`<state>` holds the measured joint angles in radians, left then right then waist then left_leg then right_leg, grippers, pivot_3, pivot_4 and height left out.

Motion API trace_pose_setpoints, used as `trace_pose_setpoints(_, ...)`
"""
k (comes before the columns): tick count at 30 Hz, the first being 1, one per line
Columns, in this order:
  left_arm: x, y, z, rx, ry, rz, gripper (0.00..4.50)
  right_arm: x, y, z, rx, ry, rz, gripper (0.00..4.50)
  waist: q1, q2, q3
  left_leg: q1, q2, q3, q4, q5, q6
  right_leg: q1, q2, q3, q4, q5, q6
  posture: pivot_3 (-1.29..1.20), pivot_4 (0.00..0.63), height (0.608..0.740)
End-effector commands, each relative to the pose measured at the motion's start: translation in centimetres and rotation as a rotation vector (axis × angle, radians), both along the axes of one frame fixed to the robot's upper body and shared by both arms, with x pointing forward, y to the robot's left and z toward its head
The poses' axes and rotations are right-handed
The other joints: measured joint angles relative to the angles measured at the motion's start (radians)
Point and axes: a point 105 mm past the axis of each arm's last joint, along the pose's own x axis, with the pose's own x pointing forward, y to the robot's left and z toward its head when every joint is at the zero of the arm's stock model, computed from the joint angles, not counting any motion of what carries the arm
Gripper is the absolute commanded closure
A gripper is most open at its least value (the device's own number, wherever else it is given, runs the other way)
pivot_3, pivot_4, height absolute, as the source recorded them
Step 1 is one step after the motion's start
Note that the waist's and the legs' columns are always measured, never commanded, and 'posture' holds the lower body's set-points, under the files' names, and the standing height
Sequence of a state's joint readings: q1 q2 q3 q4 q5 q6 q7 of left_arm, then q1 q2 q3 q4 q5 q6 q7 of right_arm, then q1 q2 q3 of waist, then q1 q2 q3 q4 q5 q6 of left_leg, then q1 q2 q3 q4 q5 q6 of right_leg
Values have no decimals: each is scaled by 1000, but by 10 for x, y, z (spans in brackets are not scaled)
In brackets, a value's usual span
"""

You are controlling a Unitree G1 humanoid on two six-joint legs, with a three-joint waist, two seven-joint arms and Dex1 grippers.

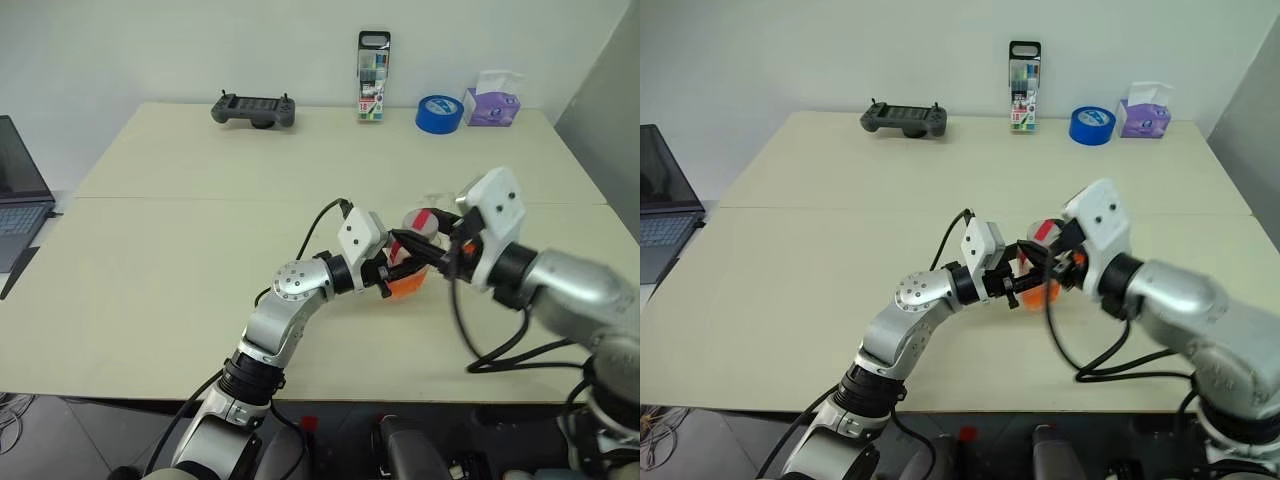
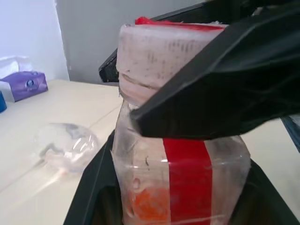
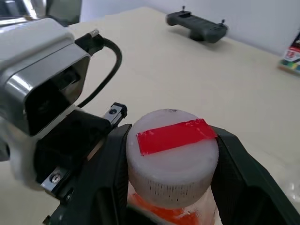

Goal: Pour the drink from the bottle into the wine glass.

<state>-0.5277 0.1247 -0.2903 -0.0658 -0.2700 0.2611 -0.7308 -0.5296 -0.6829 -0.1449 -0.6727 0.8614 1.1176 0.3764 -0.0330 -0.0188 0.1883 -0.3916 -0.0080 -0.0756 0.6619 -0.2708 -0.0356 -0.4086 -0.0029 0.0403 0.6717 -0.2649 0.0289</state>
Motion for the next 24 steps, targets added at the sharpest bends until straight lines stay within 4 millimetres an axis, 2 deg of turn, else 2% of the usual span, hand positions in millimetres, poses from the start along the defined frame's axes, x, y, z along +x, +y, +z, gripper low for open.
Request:
trace_pose_setpoints(1,3,13,10,-18,-35,41,2738,0,-15,19,29,14,220,2542,1,0,0,1,0,0,-1,0,0,0,0,0,0,0,0,0,150,740)
trace_pose_setpoints(3,2,13,10,-18,-37,48,2739,5,-15,23,37,13,304,2542,0,0,0,1,1,0,-1,0,0,0,1,0,1,0,0,0,150,740)
trace_pose_setpoints(7,2,14,11,-21,-38,63,2739,23,-13,28,24,-22,355,2542,1,0,0,3,2,0,0,0,0,0,1,1,3,0,-1,0,150,740)
trace_pose_setpoints(12,1,15,11,-26,-37,78,2766,24,-11,37,-2,-56,395,2542,6,0,0,1,1,-1,1,0,0,0,-1,1,2,2,-4,0,150,740)
trace_pose_setpoints(19,3,14,10,-22,-38,65,2766,14,-11,48,12,-114,356,185,9,0,0,0,0,-5,0,0,0,0,-4,0,1,3,-4,0,150,740)
trace_pose_setpoints(20,3,13,10,-21,-39,63,2766,13,-10,49,15,-124,344,11,9,0,0,0,0,-5,0,0,0,-1,-4,0,1,3,-4,0,150,740)
trace_pose_setpoints(24,6,12,11,-29,-45,57,2766,12,-8,48,34,-173,179,0,9,0,0,0,0,-5,0,0,0,0,-4,0,2,3,-4,0,150,740)
